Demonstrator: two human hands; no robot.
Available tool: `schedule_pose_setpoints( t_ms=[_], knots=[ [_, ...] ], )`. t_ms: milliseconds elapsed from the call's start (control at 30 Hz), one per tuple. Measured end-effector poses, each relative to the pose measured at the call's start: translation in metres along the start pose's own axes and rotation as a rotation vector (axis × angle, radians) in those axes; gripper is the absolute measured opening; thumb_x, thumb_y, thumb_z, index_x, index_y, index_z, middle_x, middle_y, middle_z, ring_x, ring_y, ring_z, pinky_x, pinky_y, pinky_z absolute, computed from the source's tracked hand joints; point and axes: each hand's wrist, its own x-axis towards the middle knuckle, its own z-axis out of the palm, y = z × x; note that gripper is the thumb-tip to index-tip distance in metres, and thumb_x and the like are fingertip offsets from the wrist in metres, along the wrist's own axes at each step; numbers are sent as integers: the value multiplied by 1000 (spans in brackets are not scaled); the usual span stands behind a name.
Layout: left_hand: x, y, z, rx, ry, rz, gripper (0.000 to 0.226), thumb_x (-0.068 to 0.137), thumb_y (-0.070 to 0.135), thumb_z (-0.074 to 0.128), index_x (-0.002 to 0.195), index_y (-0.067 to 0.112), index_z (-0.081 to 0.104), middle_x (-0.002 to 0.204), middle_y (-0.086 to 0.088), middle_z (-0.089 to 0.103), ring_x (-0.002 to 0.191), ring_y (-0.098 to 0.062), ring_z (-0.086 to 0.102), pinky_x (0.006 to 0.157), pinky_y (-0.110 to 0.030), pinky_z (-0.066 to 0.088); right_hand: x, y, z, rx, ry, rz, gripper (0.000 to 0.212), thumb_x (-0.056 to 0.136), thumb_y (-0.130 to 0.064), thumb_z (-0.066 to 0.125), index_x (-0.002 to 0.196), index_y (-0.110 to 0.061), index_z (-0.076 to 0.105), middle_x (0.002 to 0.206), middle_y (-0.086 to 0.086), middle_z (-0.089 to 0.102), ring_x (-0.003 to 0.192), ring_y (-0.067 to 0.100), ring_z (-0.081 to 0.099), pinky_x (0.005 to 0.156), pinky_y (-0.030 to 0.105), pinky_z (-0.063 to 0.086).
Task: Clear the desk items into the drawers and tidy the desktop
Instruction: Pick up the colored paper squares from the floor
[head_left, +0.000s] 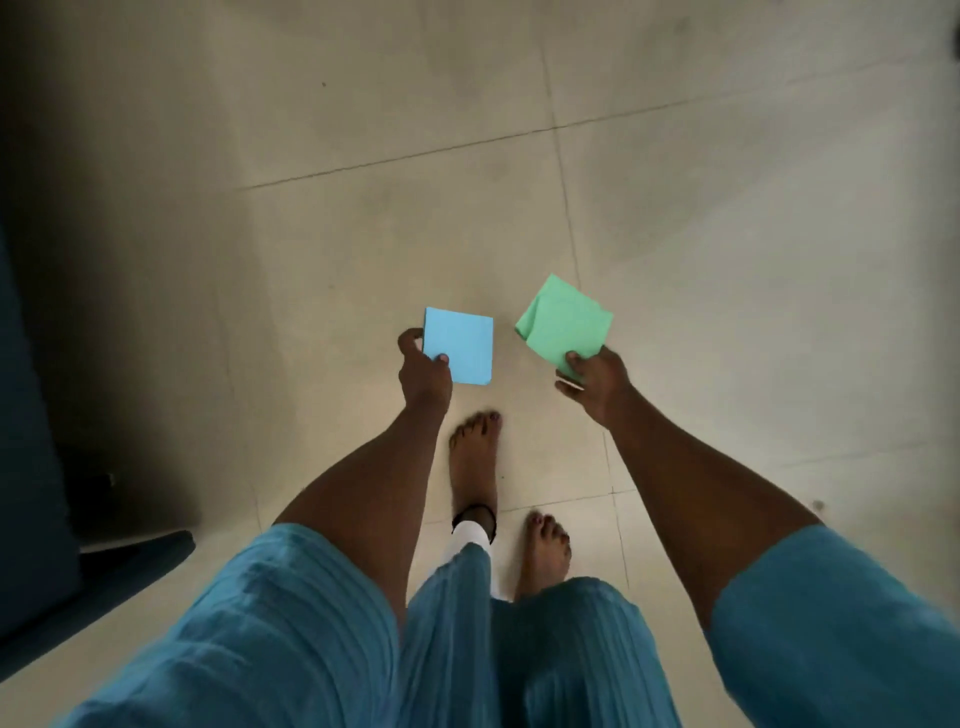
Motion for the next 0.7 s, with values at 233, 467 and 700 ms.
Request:
schedule_pose_setpoints(
  t_ms=[233,467,700],
  knots=[
    [-128,48,35,410,-374,362,37,90,1,48,119,18,64,124,-8,62,117,-24,55,93,-26,36,-129,31,-84,235,-12,14,15,94,-3,52,89,-18,54,82,2,55,72,17,52,66,31,46],
    [-279,79,77,668,-568,385,46,95,32,34,119,5,62,125,-18,60,115,-31,54,89,-30,39,-229,56,-171,487,102,-18,18,93,-7,54,110,-11,51,86,2,55,73,16,51,67,31,48],
    [-409,97,89,679,-746,456,33,98,26,48,110,3,67,114,-18,65,106,-32,57,90,-35,43,-357,68,-244,740,259,-118,30,79,-23,67,106,-16,56,91,2,54,74,16,49,63,28,50]
  ],
)
